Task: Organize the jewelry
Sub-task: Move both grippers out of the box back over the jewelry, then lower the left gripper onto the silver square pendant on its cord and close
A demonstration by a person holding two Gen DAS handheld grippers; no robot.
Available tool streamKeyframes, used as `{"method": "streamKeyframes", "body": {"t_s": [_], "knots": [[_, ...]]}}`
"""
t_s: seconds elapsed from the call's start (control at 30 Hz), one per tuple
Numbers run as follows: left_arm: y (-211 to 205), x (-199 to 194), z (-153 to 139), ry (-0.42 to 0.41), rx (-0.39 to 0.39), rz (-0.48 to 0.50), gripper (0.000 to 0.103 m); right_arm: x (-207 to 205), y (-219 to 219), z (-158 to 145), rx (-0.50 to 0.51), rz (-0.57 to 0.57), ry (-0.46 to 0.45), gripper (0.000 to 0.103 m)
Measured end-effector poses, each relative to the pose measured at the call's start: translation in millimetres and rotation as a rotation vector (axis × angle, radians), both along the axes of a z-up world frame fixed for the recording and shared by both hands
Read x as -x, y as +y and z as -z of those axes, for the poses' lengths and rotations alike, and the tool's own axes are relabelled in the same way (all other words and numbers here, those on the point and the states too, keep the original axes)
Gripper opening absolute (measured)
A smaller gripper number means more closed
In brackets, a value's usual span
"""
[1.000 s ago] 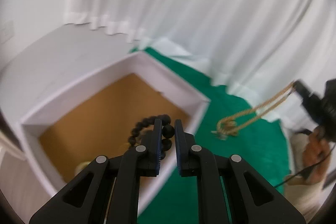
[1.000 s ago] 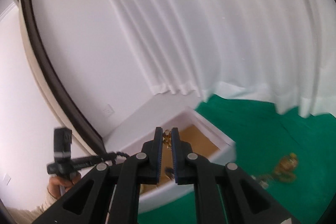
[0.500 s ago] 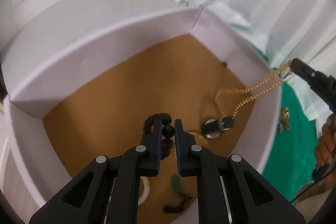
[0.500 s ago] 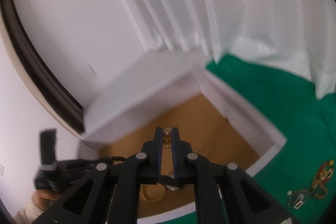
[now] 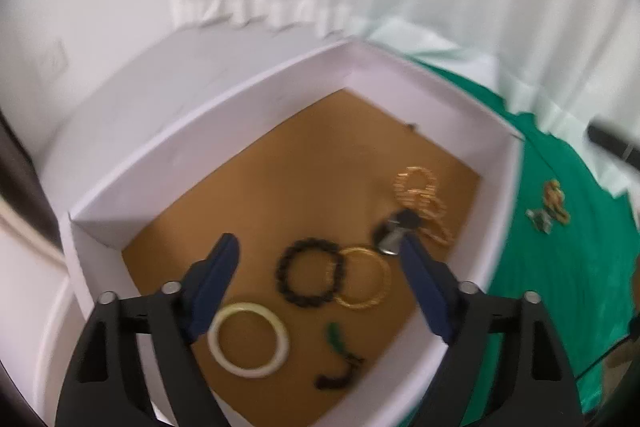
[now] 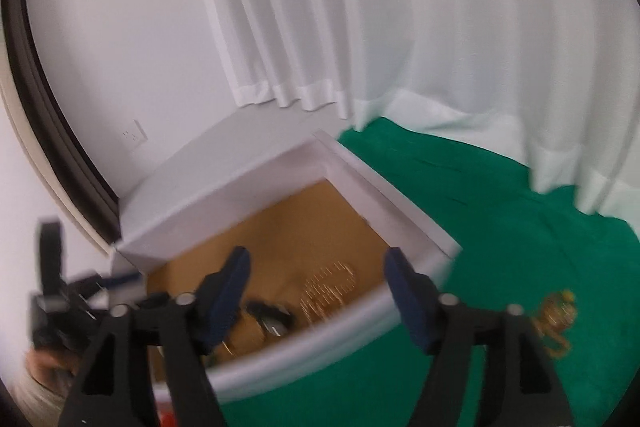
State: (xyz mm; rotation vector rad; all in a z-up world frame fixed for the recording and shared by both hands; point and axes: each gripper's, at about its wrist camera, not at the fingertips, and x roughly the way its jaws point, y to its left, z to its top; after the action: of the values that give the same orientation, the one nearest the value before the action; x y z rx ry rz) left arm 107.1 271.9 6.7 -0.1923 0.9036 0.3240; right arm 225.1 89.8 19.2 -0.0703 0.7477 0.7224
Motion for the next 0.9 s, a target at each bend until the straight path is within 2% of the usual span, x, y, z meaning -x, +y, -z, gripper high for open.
{"method": "streamKeyframes", "body": {"t_s": [0.1,0.27,0.37,0.53,0.63,0.9], "knots": [[-46.4,13.6,-4.9,-0.038,-0.033,0.086,0.090,36.9,-43.2,44.6,0.044,0.046,0.031,0.073],[-133.0,31.9,13.3,-0.042,0.004,0.253,0.093,91.7,-128.2,136.5,0.171,0.179,0.115,0.073],[-179.3,30.8,35.7,0.000,0.024,0.342,0.093,116.7,-179.9,159.2,0.209,0.275,0.143,0.073],[-227.6,14.7,58.0,0.037,-0.015,0.394,0.093,145.3,-243.3,155.7,0.197,0.419,0.126,0.073],[-242.7,9.0,62.4,0.039,-0.042,0.407,0.093,157.9,-262.7,149.3,0.181,0.466,0.105,0.073],[-256.8,9.4,67.0,0.033,-0.129,0.418,0.093,160.4,-271.9,151.0,0.144,0.502,0.133,0.073]]}}
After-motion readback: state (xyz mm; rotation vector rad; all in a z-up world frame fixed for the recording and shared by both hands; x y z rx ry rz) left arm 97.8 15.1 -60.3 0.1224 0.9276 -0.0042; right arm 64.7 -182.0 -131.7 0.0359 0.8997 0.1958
